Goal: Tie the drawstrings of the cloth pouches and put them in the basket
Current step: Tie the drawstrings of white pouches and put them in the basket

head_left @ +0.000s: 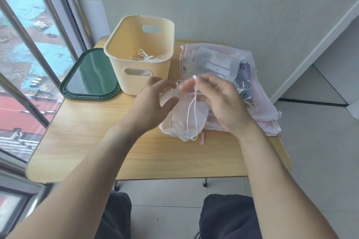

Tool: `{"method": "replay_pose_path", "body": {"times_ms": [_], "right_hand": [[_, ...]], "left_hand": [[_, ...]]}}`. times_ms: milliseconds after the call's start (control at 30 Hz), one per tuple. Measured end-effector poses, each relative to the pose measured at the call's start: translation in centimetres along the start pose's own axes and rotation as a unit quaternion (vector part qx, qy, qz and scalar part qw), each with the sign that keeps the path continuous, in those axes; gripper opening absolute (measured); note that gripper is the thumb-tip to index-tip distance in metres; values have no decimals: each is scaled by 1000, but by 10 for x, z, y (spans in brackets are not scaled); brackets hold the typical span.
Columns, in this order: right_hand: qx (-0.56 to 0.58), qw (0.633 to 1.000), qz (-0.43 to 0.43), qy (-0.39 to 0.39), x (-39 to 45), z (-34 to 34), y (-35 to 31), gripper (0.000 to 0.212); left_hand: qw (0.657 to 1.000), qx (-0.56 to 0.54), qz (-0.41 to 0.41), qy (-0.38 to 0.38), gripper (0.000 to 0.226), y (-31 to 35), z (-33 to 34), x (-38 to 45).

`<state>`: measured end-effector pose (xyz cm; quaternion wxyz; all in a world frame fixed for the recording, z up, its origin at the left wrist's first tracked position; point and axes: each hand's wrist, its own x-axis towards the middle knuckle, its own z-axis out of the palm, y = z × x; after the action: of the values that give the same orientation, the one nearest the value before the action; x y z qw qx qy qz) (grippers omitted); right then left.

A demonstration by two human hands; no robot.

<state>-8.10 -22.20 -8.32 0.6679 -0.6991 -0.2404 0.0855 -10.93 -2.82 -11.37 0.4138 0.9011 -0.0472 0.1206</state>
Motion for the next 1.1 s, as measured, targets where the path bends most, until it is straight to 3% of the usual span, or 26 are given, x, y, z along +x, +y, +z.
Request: {"method": "replay_pose_path", "body": {"times_ms": [100,200,267,433,567,667,733,800,900,1000,1100], "right_hand": [[-238,970,39,19,16,-5,11,23],[-355,932,80,0,22,-7,17,35],[-378,923,76,3,23,-6,15,41],[-382,921,77,7,23,-4,13,38],[-353,933,74,9,20,-6,11,49],[-368,927,-3,74,10,-5,4,26],[-380,921,-17,87,-4,-3,-2,9],[-399,915,34,40,-21,2,-4,21],[-481,869,114,-38,-39,8,0,39],[-507,852,122,-44,-41,10,6,43],[-481,868,118,-47,-39,8,7,31]], "left_hand": [[997,63,-44,-6,40,-2,-3,-14],[991,109,-70,19,28,1,-10,-25],[988,120,-101,-8,35,9,-14,-26],[954,150,-197,-170,76,18,-9,-30],[935,97,-244,-239,52,17,-7,-31],[944,17,-257,-204,34,19,-10,-31],[949,23,-251,-189,32,20,-11,-32],[950,65,-236,-193,34,21,-12,-34],[951,98,-206,-209,36,22,-12,-36],[975,139,-132,-109,40,23,-10,-37],[991,131,-16,9,37,20,-4,-36]]}}
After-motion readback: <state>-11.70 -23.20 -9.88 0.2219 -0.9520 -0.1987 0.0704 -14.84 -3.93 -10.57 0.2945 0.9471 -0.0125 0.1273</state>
